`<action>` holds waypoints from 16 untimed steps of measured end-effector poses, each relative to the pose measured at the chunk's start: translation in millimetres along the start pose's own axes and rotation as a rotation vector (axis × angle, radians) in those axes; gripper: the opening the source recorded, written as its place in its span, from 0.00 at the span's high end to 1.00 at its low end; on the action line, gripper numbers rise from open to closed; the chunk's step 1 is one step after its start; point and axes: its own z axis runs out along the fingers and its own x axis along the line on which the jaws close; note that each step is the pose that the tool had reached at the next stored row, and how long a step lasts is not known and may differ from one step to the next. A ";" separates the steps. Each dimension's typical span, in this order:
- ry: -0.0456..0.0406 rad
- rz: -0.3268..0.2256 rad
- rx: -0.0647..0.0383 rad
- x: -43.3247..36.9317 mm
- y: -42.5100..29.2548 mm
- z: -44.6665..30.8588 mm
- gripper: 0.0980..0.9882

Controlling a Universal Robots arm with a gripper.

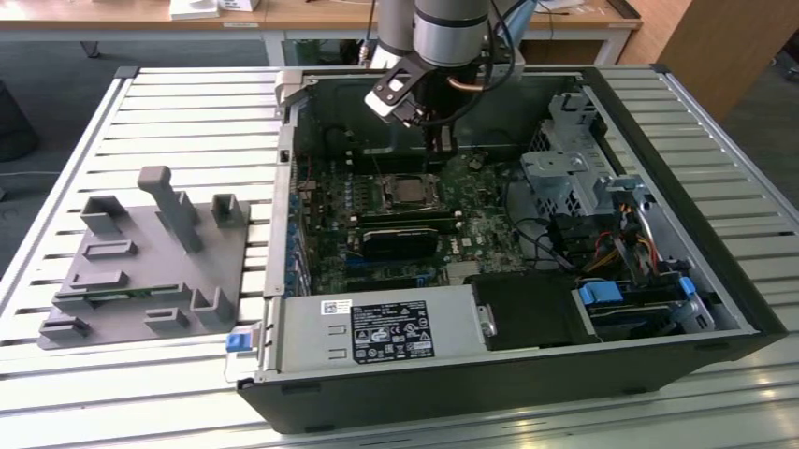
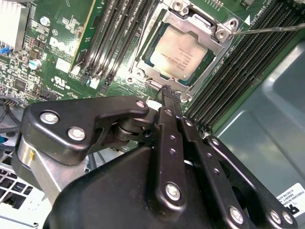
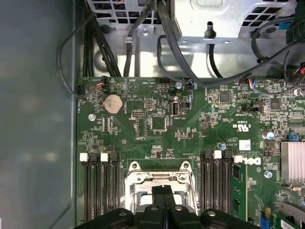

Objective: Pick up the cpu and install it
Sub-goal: 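Close the cpu cover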

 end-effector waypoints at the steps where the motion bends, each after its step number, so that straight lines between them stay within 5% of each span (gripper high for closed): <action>1: 0.0000 0.000 0.000 -0.5 -0.2 0.1 0.99; 16: -0.0001 0.000 0.000 -7.2 -5.9 1.3 0.99</action>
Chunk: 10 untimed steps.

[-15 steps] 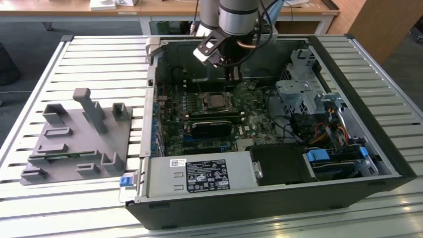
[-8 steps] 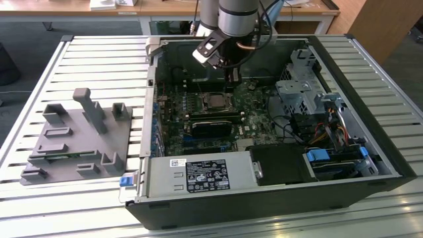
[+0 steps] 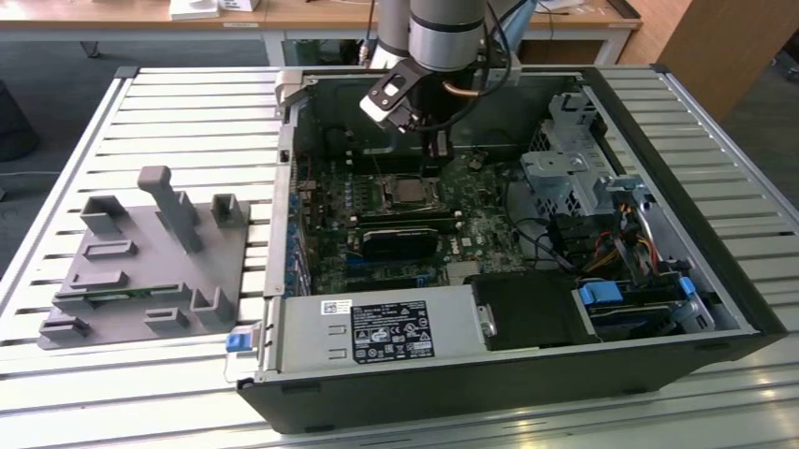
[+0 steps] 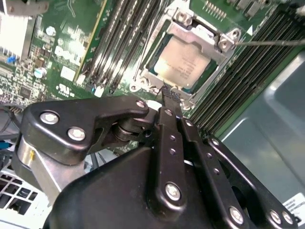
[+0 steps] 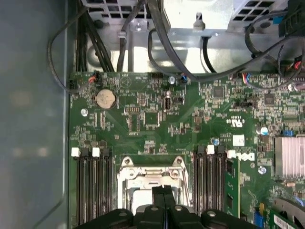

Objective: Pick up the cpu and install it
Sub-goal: 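Close the cpu cover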

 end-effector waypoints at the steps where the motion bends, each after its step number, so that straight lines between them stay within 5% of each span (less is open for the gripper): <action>1: 0.0000 0.000 0.000 -0.6 -1.7 0.1 0.99; 10: -0.0001 0.000 0.000 -2.0 -11.9 1.5 0.99</action>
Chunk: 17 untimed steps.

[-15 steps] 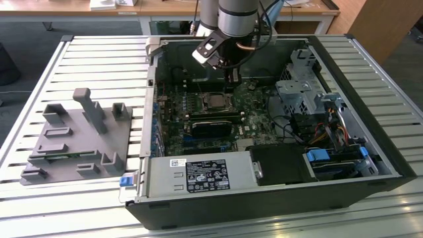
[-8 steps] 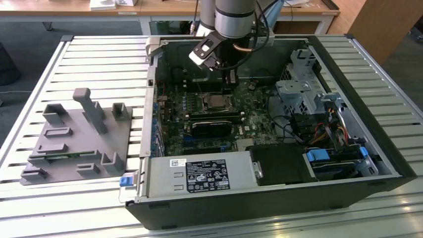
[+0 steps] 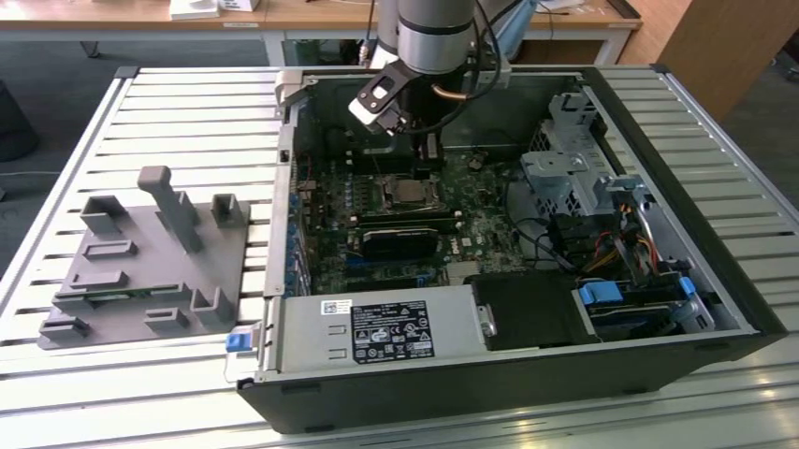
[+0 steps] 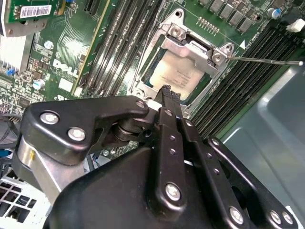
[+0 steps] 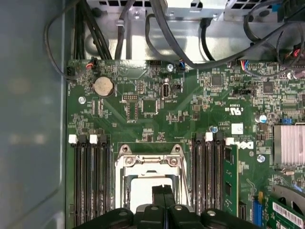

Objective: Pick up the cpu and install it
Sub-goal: 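Close the cpu cover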

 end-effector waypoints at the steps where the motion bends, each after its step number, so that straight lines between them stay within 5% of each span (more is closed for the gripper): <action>1: 0.0001 0.000 0.000 0.0 -0.2 0.2 0.99; 17: 0.0002 0.000 0.000 0.9 -14.0 8.9 0.99</action>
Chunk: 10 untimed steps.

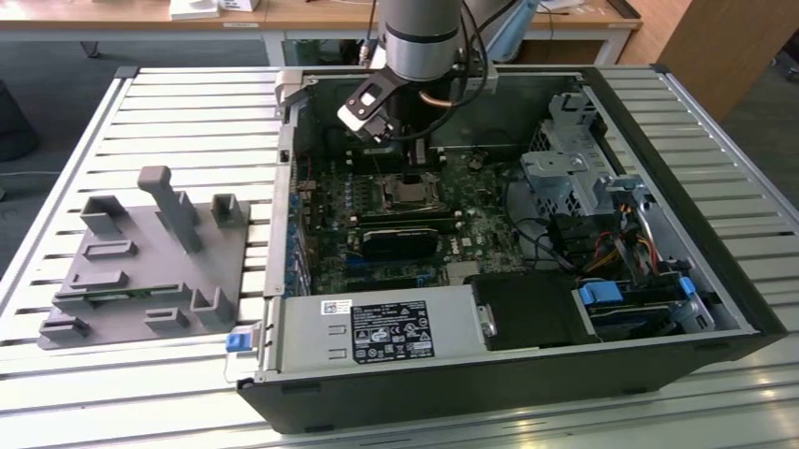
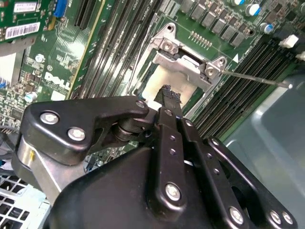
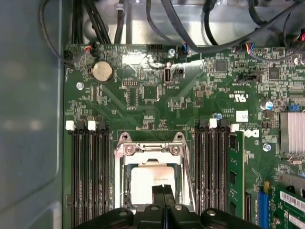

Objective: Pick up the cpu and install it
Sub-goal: 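Close the cpu cover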

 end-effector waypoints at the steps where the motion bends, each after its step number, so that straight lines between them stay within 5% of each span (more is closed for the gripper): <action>1: 0.0000 0.000 0.000 0.0 -0.7 0.3 0.99; 10: 0.0000 0.000 0.000 0.0 -3.9 3.3 0.99</action>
